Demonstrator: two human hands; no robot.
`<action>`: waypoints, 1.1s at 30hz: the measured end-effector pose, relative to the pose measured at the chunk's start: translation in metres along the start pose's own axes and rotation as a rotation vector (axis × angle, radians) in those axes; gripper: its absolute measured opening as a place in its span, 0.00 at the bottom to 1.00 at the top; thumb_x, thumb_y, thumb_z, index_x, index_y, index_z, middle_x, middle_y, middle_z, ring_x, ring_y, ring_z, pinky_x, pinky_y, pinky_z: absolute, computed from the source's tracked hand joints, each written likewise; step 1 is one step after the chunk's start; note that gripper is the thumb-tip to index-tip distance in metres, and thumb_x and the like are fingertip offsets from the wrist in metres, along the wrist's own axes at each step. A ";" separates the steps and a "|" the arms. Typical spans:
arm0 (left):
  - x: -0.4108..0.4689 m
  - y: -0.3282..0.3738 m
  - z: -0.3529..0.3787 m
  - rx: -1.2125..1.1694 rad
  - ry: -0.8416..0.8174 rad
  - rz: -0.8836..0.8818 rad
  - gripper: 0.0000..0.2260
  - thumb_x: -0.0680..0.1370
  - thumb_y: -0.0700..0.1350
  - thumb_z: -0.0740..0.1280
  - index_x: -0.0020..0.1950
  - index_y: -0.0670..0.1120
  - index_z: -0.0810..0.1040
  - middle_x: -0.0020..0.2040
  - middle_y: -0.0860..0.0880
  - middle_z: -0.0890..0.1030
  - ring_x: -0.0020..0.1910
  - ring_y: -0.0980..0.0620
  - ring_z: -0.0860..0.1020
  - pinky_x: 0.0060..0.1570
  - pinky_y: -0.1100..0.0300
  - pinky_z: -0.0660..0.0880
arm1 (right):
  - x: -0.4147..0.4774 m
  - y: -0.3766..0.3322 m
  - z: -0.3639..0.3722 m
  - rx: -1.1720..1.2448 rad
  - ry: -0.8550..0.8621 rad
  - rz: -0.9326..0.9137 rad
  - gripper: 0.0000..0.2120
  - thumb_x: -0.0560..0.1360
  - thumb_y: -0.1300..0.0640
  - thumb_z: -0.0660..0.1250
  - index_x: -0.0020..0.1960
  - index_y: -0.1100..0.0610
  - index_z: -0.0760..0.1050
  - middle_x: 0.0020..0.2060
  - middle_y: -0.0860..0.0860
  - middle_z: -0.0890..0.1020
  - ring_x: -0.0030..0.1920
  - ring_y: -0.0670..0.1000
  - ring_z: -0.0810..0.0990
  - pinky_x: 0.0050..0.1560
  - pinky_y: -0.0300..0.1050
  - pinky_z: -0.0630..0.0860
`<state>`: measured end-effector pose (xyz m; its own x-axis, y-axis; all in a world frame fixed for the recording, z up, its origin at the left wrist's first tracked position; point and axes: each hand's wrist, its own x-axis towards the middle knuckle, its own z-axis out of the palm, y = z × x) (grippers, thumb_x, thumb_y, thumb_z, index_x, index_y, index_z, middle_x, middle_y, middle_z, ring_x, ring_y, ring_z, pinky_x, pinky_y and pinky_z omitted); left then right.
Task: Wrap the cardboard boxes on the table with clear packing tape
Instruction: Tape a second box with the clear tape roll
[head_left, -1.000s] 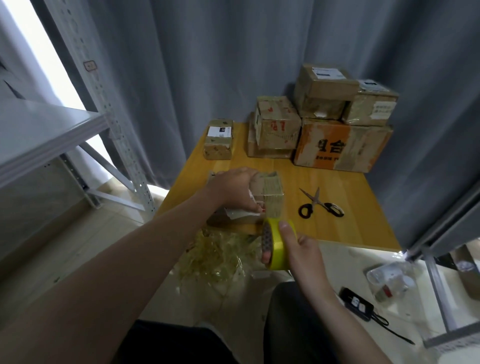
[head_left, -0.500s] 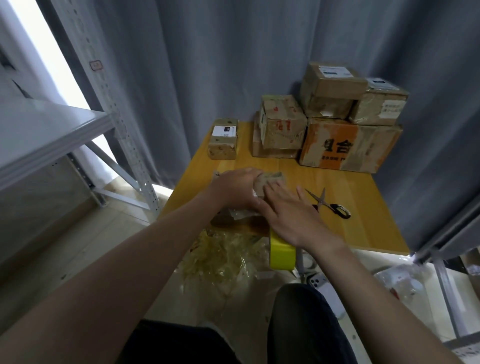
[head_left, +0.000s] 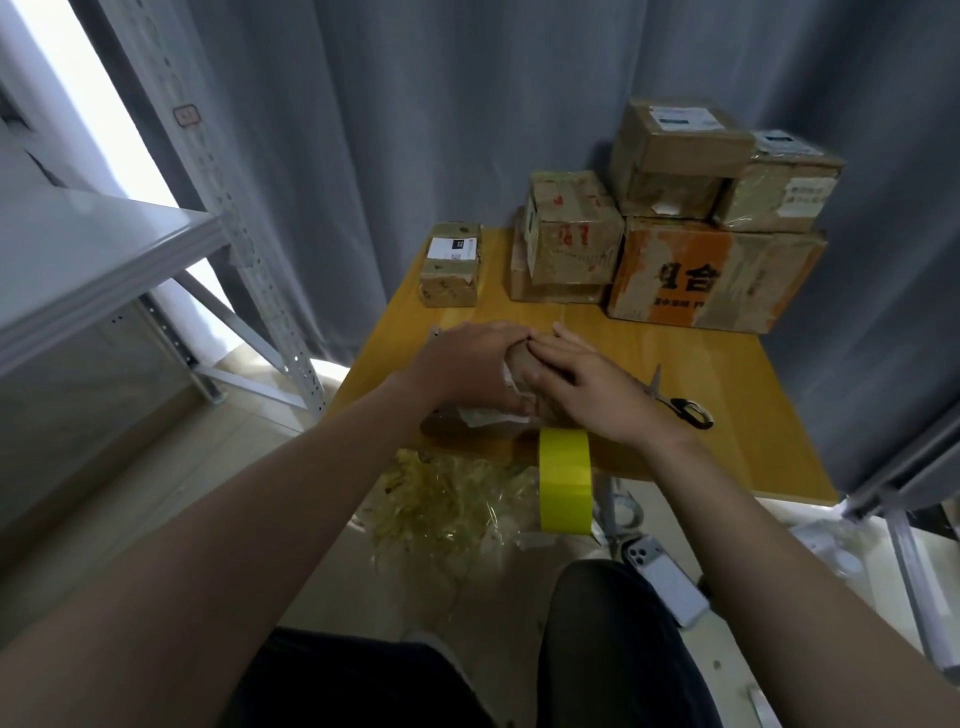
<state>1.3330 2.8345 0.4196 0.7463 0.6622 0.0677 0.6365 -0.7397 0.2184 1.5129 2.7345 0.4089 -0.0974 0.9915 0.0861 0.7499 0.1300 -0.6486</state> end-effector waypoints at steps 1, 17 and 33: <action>-0.001 0.000 -0.001 0.021 0.005 0.013 0.44 0.67 0.68 0.77 0.78 0.52 0.69 0.74 0.53 0.73 0.70 0.51 0.73 0.71 0.50 0.66 | -0.007 0.009 0.001 0.095 0.029 -0.042 0.26 0.84 0.52 0.66 0.80 0.54 0.67 0.80 0.44 0.65 0.82 0.42 0.50 0.81 0.46 0.53; -0.089 0.109 0.024 -0.652 0.516 -0.582 0.09 0.80 0.56 0.68 0.52 0.52 0.74 0.46 0.57 0.79 0.49 0.53 0.79 0.55 0.48 0.79 | -0.007 0.032 0.008 0.237 0.128 -0.147 0.22 0.80 0.53 0.71 0.73 0.50 0.76 0.73 0.39 0.74 0.81 0.40 0.56 0.81 0.50 0.57; -0.073 0.120 0.034 -1.371 -0.143 -0.792 0.08 0.86 0.49 0.60 0.58 0.46 0.75 0.40 0.40 0.86 0.37 0.42 0.84 0.57 0.41 0.80 | -0.004 0.036 0.010 0.271 0.134 -0.146 0.21 0.79 0.56 0.71 0.72 0.51 0.77 0.72 0.41 0.74 0.80 0.44 0.57 0.79 0.47 0.56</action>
<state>1.3615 2.6930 0.4077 0.3874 0.7361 -0.5551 0.2653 0.4876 0.8318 1.5336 2.7356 0.3782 -0.0906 0.9558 0.2798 0.5311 0.2841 -0.7983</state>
